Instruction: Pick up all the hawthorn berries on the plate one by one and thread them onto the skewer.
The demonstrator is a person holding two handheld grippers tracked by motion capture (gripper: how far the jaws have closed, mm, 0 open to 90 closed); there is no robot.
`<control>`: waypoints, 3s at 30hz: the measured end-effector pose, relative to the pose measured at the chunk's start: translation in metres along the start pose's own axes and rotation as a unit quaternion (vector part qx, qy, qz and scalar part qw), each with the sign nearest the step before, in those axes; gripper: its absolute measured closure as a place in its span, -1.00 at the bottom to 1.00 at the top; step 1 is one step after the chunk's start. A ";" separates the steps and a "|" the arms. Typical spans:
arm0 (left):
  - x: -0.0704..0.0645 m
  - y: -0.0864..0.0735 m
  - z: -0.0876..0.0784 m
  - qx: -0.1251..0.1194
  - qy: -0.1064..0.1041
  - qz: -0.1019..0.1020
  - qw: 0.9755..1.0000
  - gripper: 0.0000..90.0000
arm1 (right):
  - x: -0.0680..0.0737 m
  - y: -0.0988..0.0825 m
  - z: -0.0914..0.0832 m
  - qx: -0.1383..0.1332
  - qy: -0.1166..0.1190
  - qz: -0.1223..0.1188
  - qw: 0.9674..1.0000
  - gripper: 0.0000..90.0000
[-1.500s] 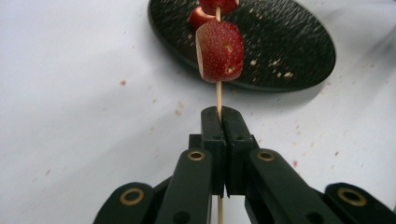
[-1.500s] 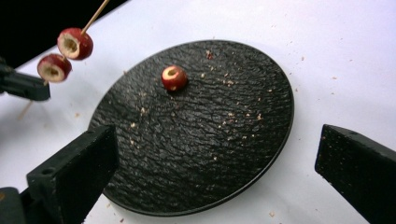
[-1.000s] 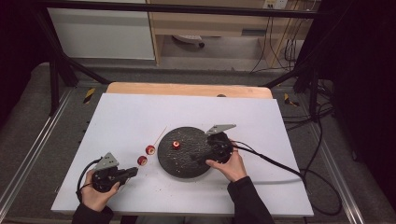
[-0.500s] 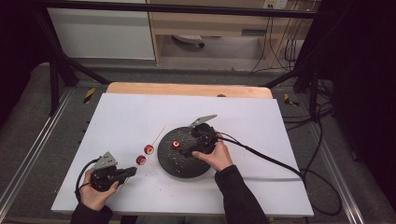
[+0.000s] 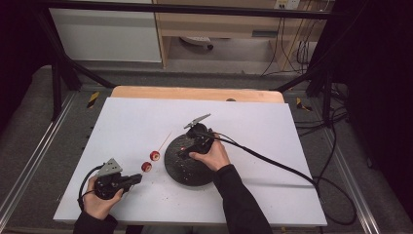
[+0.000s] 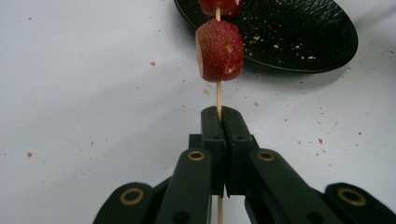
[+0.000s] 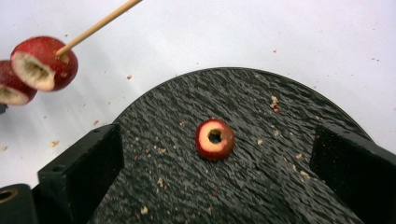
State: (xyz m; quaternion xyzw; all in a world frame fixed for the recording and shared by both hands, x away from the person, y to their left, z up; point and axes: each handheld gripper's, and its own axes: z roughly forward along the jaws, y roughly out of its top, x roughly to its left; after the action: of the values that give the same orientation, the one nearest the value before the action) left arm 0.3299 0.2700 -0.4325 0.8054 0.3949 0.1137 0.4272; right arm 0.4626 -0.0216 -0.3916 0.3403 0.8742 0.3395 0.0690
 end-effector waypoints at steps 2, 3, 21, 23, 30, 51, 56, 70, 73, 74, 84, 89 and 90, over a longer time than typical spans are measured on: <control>0.000 0.000 0.000 -0.001 0.000 -0.001 1.000 0.97 | 0.001 0.003 0.003 0.009 -0.005 -0.001 1.000 -0.87; 0.000 0.000 0.000 0.001 0.000 -0.001 1.000 0.97 | 0.001 0.005 0.005 0.013 -0.006 -0.001 1.000 -0.85; 0.000 0.000 0.001 0.003 0.003 -0.001 1.000 0.97 | -0.003 0.012 0.029 0.070 0.000 0.011 0.997 -0.25; 0.000 0.000 0.001 0.003 0.003 -0.001 1.000 0.97 | -0.003 0.012 0.030 0.069 0.002 0.013 0.998 -0.15; 0.001 -0.001 0.000 0.003 0.003 -0.001 1.000 0.97 | -0.005 0.010 0.035 0.085 0.011 0.017 0.996 0.09; 0.000 -0.001 0.001 0.002 0.005 0.002 1.000 0.97 | -0.007 0.010 0.040 0.098 0.014 0.025 0.995 0.38; 0.000 -0.001 0.001 0.002 0.006 0.003 1.000 0.97 | -0.008 0.010 0.040 0.100 0.015 0.026 0.995 0.39; -0.002 0.000 0.000 -0.003 0.008 0.005 1.000 0.97 | -0.006 0.014 0.021 0.089 0.014 0.036 0.995 0.40; -0.003 0.000 0.000 -0.005 0.008 0.006 1.000 0.97 | -0.006 0.014 0.012 0.079 0.012 0.040 0.996 0.40; -0.004 0.000 0.000 -0.005 0.008 0.007 1.000 0.97 | -0.006 0.014 0.010 0.073 0.012 0.039 0.996 0.40; -0.008 0.001 0.001 -0.008 0.010 0.012 1.000 0.97 | -0.009 0.001 -0.016 0.039 0.016 0.058 0.997 0.40; -0.010 0.001 0.002 -0.007 0.011 0.016 1.000 0.97 | -0.012 -0.011 -0.028 0.011 0.022 0.067 0.997 0.40; -0.011 0.001 0.003 -0.009 0.011 0.016 1.000 0.97 | -0.013 -0.014 -0.031 0.006 0.023 0.071 0.997 0.40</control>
State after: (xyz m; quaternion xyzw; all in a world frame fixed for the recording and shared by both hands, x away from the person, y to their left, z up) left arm 0.3245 0.2597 -0.4316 0.8068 0.3853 0.1329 0.4278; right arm 0.4539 -0.0542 -0.3789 0.3939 0.8512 0.3461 0.0227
